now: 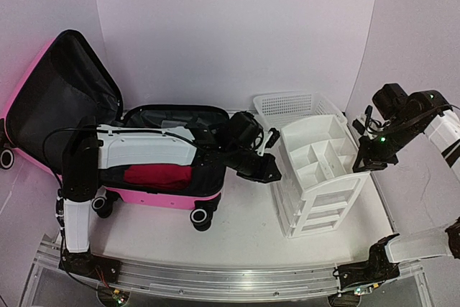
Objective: Open, take out, and arrange the luggage
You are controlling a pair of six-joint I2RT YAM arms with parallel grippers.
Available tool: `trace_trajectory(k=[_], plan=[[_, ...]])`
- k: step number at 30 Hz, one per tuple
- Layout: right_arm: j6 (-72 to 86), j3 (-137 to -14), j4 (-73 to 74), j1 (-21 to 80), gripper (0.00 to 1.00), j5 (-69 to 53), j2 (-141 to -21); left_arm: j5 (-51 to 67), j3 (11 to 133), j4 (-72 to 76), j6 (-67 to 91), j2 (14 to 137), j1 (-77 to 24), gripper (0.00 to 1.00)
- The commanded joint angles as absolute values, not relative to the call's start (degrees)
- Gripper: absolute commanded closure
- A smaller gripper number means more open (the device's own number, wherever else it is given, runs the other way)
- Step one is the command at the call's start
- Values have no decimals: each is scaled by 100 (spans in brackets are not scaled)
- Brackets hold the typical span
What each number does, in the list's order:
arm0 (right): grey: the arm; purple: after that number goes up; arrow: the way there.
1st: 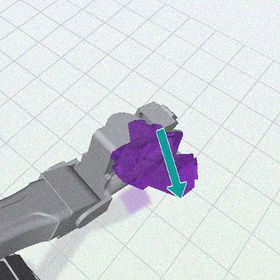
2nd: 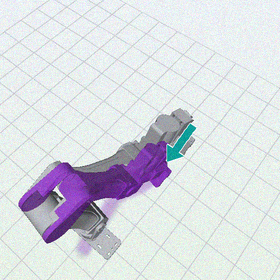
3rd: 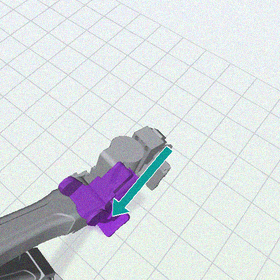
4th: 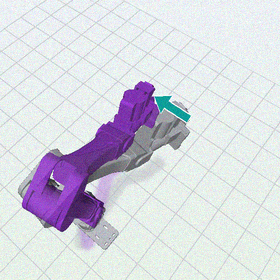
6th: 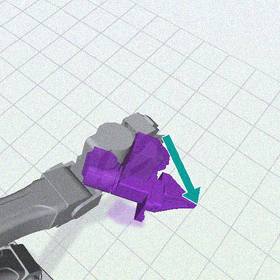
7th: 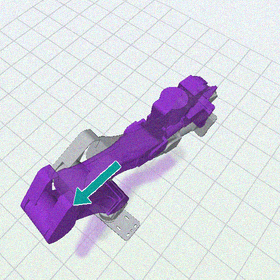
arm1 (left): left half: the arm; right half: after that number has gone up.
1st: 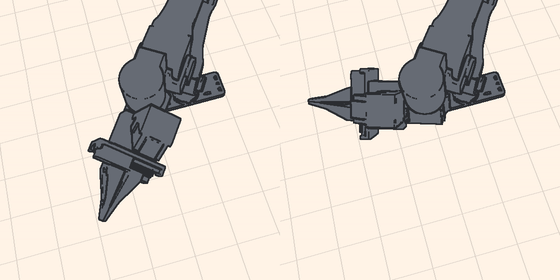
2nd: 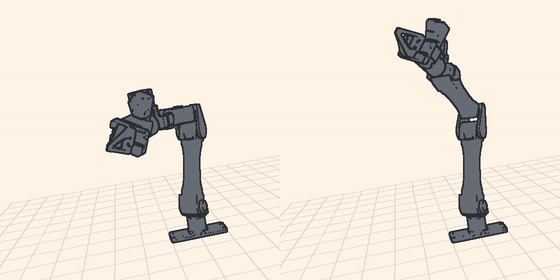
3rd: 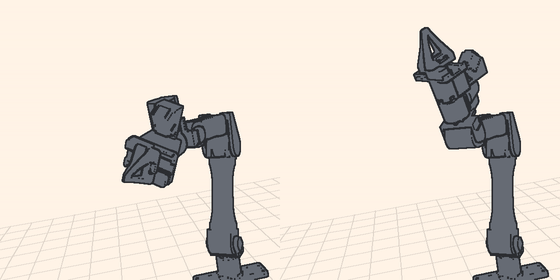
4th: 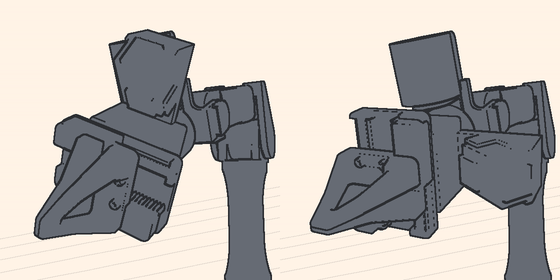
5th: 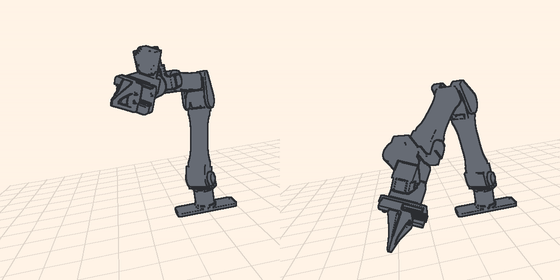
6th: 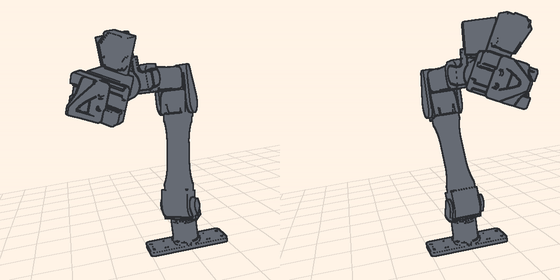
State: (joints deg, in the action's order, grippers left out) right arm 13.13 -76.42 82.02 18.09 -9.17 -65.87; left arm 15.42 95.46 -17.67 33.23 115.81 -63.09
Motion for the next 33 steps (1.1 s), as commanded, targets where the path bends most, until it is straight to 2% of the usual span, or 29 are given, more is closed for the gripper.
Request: trace_trajectory(k=[1, 5, 9, 13, 18, 26, 31, 33], plan=[[1303, -7773, 7669, 1828, 100, -1376, -6407, 1891, 10401, -1316, 3481, 11860, -6367, 86], [1318, -7821, 7668, 1828, 100, -1425, -6408, 2150, 10865, -1327, 3654, 12292, -6381, 83], [1322, -7862, 7677, 1824, 100, -1358, -6365, 2095, 10820, -1355, 3587, 12233, -6379, 78], [1310, -7832, 7681, 1828, 100, -1298, -6312, 1593, 10186, -1493, 3390, 11667, -6371, 60], [1271, -7766, 7682, 1823, 100, -1262, -6333, 1025, 9623, -1692, 3629, 11097, -6365, 45], [1274, -7739, 7679, 1827, 100, -1266, -6389, 1043, 9769, -1738, 4163, 11283, -6262, 45], [1283, -7768, 7676, 1822, 100, -1260, -6373, 1297, 9997, -1738, 4504, 11594, -6151, 63], [1277, -7763, 7681, 1825, 100, -1248, -6364, 1381, 10086, -1713, 4584, 11699, -6144, 64]])
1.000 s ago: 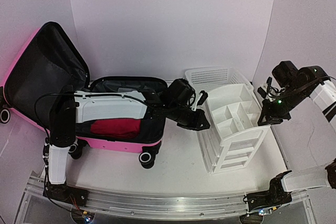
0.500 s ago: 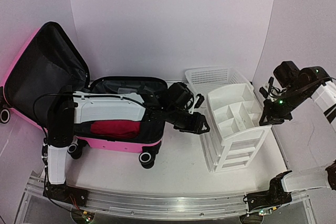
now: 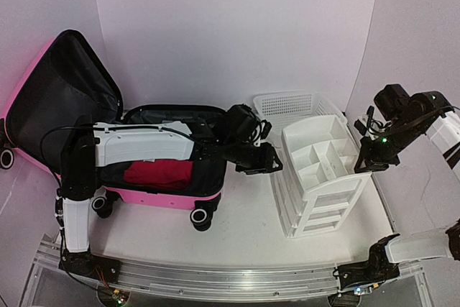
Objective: Open, take out, and arrange the luggage
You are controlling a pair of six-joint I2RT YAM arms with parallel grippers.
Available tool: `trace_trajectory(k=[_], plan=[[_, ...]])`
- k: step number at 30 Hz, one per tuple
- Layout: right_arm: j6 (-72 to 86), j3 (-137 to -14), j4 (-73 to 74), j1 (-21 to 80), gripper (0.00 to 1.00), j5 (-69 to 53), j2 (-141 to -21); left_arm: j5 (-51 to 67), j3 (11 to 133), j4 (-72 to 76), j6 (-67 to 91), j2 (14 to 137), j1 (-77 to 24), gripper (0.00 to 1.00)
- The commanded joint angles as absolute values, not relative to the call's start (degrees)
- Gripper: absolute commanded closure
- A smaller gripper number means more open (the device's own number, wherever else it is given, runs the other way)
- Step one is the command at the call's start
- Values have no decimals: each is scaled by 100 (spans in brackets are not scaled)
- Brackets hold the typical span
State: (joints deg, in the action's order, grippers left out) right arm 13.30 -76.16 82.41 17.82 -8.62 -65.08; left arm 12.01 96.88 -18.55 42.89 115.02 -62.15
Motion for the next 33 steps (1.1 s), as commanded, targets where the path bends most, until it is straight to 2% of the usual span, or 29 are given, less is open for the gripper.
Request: trace_trajectory(k=[1, 4, 10, 18, 33], plan=[[1275, -7769, 7682, 1827, 100, -1249, -6363, 1421, 10152, -1698, 4584, 11760, -6144, 64], [1274, -7765, 7682, 1828, 100, -1245, -6363, 1449, 10255, -1696, 4583, 11867, -6139, 64], [1266, -7778, 7681, 1824, 100, -1239, -6373, 1432, 10312, -1692, 4726, 12023, -6144, 75], [1270, -7778, 7679, 1828, 100, -1255, -6381, 1558, 10460, -1678, 4737, 12252, -6141, 68], [1283, -7808, 7672, 1828, 100, -1265, -6416, 1339, 10330, -1925, 4878, 12453, -6157, 71]])
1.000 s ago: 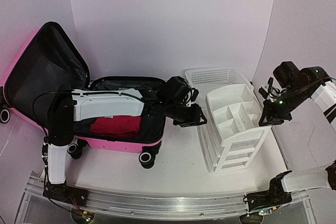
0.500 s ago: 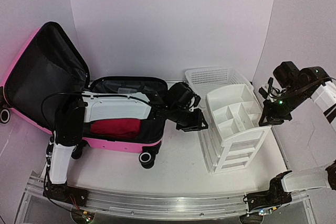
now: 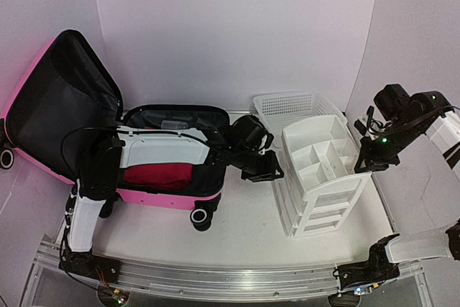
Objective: Open, take out, and arrange the luggage
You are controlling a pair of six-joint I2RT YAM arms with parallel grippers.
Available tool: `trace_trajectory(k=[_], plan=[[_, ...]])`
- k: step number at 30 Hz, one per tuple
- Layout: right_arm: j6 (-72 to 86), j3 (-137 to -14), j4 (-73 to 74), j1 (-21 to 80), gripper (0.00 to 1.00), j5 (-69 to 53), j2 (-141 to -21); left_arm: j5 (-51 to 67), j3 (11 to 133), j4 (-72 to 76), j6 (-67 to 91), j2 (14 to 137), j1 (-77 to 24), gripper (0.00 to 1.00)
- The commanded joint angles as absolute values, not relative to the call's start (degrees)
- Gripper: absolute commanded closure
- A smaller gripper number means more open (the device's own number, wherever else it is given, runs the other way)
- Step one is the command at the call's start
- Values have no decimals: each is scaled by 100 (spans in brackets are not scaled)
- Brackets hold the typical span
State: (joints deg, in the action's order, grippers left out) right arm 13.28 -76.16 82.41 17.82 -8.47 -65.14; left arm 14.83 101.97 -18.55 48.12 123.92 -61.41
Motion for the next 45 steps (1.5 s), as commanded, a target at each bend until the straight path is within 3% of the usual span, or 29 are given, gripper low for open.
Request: trace_trajectory(k=[1, 11, 20, 23, 27, 30, 38, 45], plan=[[1291, -7812, 7673, 1823, 100, -1268, -6416, 1257, 10401, -2131, 4870, 12475, -6165, 71], [1292, -7820, 7660, 1825, 100, -1242, -6426, 465, 11247, -3790, 4630, 12862, -6230, 64], [1362, -7725, 7673, 1828, 100, -765, -6394, -436, 11659, -5030, 3732, 12959, -6267, 65], [1345, -7733, 7670, 1828, 100, -807, -6413, -431, 11400, -5004, 3581, 12573, -6267, 62], [1336, -7726, 7673, 1828, 100, -888, -6435, -127, 11101, -4549, 3356, 11949, -6232, 41], [1326, -7717, 7671, 1827, 100, -939, -6447, 770, 10757, -3753, 3506, 11662, -6162, 32], [1319, -7788, 7656, 1827, 100, -1009, -6451, 1734, 11086, -3137, 4155, 12206, -6100, 28], [1311, -7822, 7656, 1826, 100, -982, -6407, 1732, 11259, -3007, 4300, 12531, -6082, 28]])
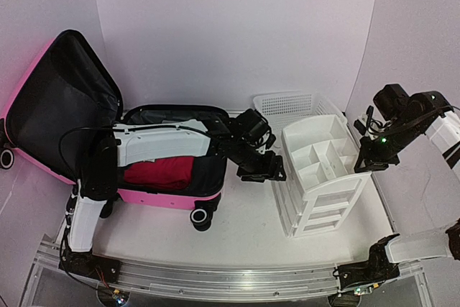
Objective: Open, take out, and arrange the luggage
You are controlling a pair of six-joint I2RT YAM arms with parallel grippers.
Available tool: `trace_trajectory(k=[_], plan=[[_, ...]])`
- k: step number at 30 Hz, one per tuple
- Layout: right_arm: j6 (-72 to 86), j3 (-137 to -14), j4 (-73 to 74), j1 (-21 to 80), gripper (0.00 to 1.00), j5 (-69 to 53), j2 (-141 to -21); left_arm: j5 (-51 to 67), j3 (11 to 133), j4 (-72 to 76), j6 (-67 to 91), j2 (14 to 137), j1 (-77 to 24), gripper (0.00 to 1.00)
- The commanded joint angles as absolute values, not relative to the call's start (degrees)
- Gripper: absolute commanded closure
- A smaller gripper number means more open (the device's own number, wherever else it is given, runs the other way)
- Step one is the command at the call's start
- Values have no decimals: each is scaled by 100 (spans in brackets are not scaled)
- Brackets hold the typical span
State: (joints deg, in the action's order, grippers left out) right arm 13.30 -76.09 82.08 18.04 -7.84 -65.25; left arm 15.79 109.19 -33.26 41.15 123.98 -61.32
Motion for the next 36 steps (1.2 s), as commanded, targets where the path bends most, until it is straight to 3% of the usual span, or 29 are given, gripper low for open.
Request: trace_trajectory(k=[1, 18, 29, 36], plan=[[1310, -7815, 7653, 1828, 100, -991, -6407, 1735, 11279, -3006, 4323, 12567, -6079, 29], [1318, -7759, 7655, 1827, 100, -1003, -6425, 1235, 11361, -3697, 4869, 13084, -6088, 31], [1335, -7803, 7632, 1828, 100, -975, -6450, 106, 12319, -5430, 3600, 13499, -6271, 36], [1336, -7782, 7627, 1826, 100, -936, -6434, -426, 12246, -5966, 3088, 13350, -6310, 37]])
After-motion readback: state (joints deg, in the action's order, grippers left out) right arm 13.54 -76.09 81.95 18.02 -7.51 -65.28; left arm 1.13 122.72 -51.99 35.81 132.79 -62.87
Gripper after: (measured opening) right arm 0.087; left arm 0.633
